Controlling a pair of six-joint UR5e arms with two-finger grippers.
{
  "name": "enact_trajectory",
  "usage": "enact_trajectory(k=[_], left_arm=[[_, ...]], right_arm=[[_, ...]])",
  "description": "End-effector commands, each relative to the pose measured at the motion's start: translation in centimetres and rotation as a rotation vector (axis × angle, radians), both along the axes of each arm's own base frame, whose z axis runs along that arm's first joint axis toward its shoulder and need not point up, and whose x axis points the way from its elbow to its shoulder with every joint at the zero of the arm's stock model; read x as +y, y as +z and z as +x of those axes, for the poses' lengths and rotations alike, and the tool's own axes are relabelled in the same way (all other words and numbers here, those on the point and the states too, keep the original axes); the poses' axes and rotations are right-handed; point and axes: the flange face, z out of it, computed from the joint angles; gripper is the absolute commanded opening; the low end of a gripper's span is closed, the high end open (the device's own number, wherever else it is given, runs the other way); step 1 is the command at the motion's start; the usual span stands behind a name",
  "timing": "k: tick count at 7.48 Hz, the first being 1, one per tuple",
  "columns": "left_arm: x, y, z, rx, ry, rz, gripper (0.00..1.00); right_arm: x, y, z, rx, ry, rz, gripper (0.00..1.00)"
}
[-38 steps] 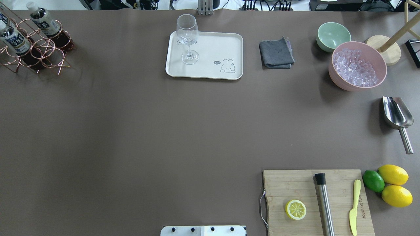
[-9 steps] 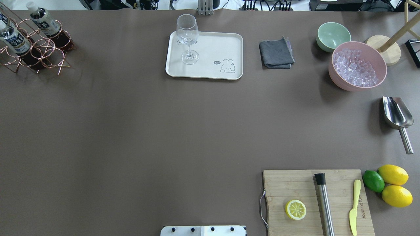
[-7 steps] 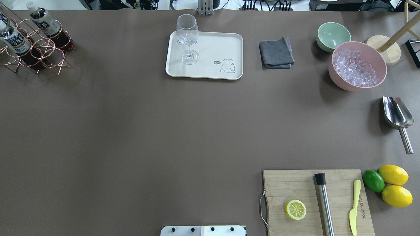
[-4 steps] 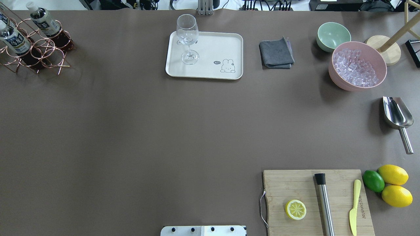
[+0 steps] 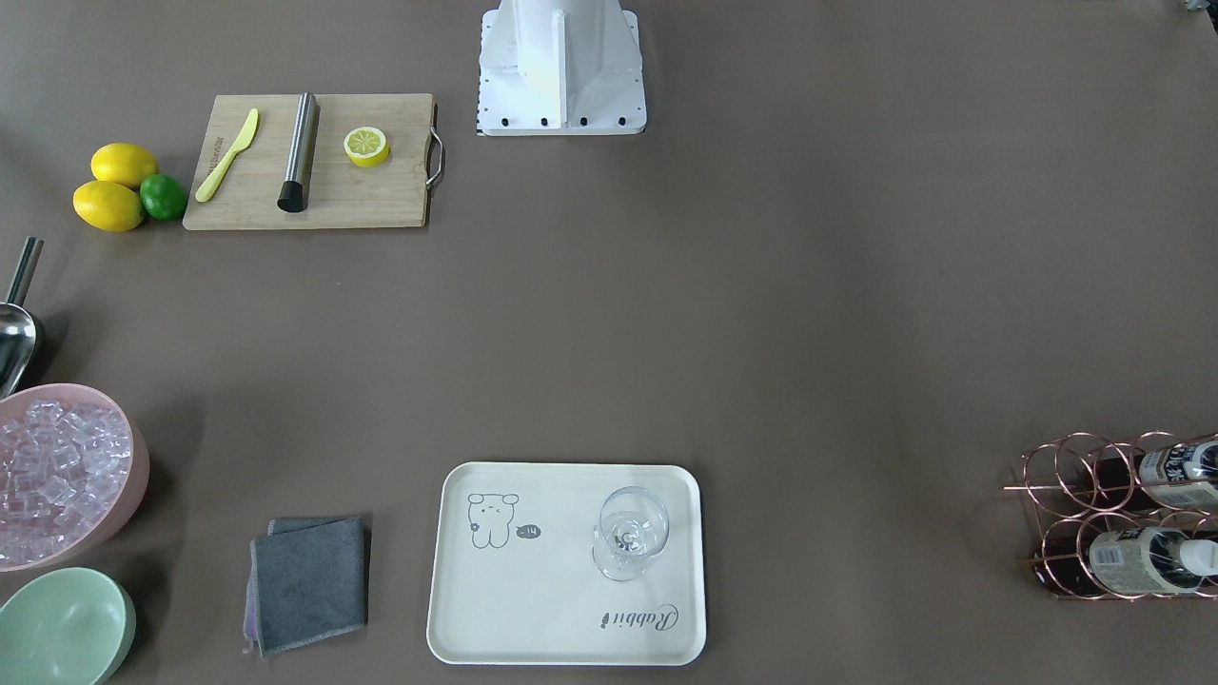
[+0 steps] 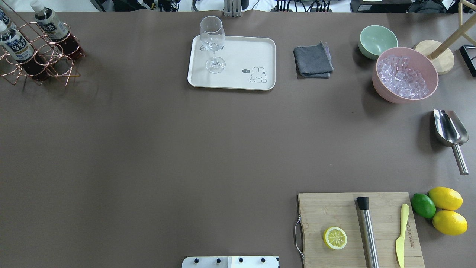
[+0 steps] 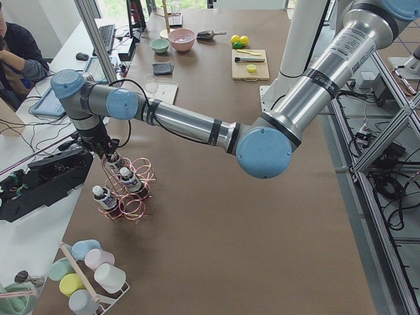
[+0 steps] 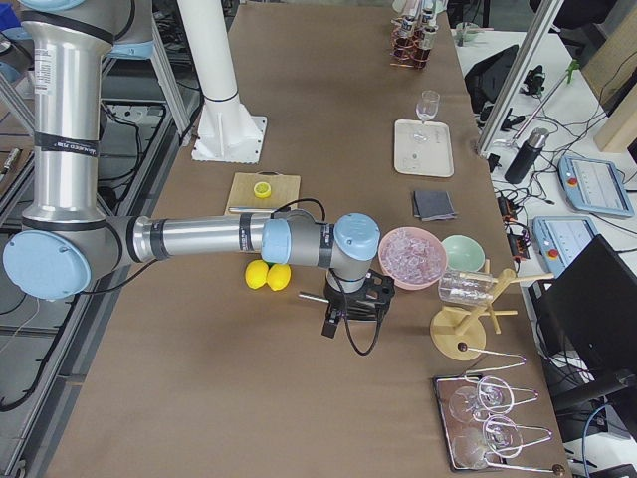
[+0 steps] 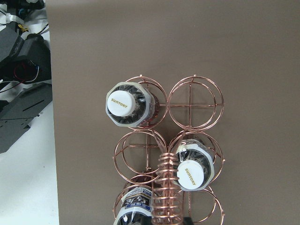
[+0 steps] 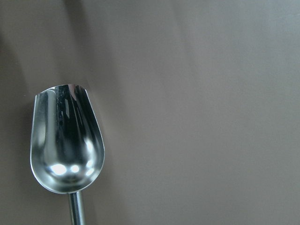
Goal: Take tea from basket to plate
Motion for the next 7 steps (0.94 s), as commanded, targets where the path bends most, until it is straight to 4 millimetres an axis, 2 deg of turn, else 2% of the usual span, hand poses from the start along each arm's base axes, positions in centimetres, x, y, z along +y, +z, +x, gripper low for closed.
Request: enact_trajectory(k=[1, 3, 5, 6, 7], left_arm=[[1.8, -3.2, -0.2, 0.002, -0.021, 0.004, 0.00], [3.4, -6.9, 0.1, 0.007, -0.034, 0.024, 0.00], [7.3, -13.7, 3.0, 0.008, -0.002, 0.023, 0.00], [9.4, -16.9, 7.1, 0.013, 0.059, 0.036, 0.00], [10.3, -20.5, 10.5, 0.023, 0.081, 0.041, 0.00]], right_arm=[[0.0, 0.0, 0.0, 0.000, 0.000, 0.000, 1.00], [0.0, 0.0, 0.0, 0.000, 0.000, 0.000, 1.00], [0.0, 0.0, 0.0, 0.000, 0.000, 0.000, 1.00], [0.0, 0.0, 0.0, 0.000, 0.000, 0.000, 1.00], [0.0, 0.0, 0.0, 0.000, 0.000, 0.000, 1.00]])
